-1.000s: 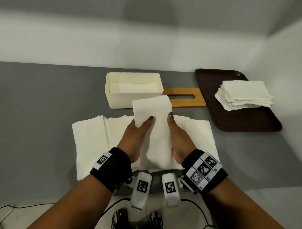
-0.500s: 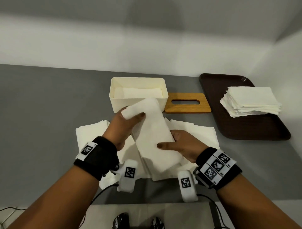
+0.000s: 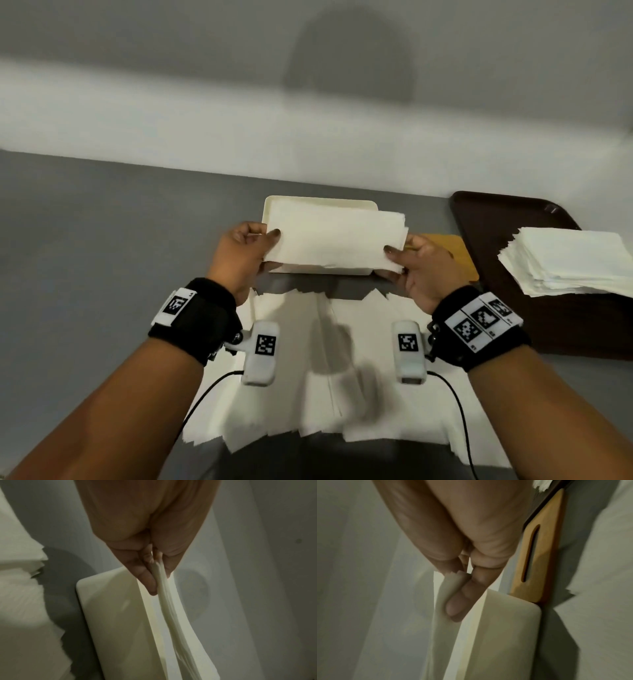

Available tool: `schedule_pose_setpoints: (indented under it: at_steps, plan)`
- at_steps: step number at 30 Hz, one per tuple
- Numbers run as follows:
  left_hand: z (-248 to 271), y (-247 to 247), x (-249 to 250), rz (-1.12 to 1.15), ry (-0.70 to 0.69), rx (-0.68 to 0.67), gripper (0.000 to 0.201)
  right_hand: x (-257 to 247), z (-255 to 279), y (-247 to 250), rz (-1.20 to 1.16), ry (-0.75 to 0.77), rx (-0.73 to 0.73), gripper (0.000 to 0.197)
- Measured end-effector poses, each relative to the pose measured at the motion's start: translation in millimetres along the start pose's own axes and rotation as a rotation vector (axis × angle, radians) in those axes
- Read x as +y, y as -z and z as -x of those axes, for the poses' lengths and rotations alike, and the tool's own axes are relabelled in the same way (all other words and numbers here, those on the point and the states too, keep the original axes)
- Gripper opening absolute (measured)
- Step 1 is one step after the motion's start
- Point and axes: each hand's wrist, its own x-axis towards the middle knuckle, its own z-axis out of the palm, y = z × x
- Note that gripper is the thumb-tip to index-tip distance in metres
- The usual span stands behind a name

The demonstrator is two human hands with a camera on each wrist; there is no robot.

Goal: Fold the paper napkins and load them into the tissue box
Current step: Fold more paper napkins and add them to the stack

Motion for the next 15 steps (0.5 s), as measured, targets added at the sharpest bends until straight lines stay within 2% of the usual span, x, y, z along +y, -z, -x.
schedule_pose_setpoints:
  at_steps: [4, 8, 11, 15]
  plan:
    - [-28.2, 13.2, -1.4, -0.168, -0.044, 0.123, 0.006, -20.9, -37.0, -3.4, 0.056, 0.049, 0.112, 0.024]
    - [-38.2, 18.6, -9.0, -0.326, 0.005, 0.061, 0.008, -21.5, -64.4, -14.7, 0.217, 0.024, 0.121, 0.016]
    - [-39.7, 15.3, -15.0, -0.346, 0.037, 0.031, 0.01, -15.4, -77.3, -28.7, 0.329, 0.012, 0.093, 0.012]
    - [-40.7, 15.5, -17.2, -0.359, 0.03, 0.04, 0.004, -9.2, -91.6, -37.1, 0.628, 0.054, 0.124, 0.015]
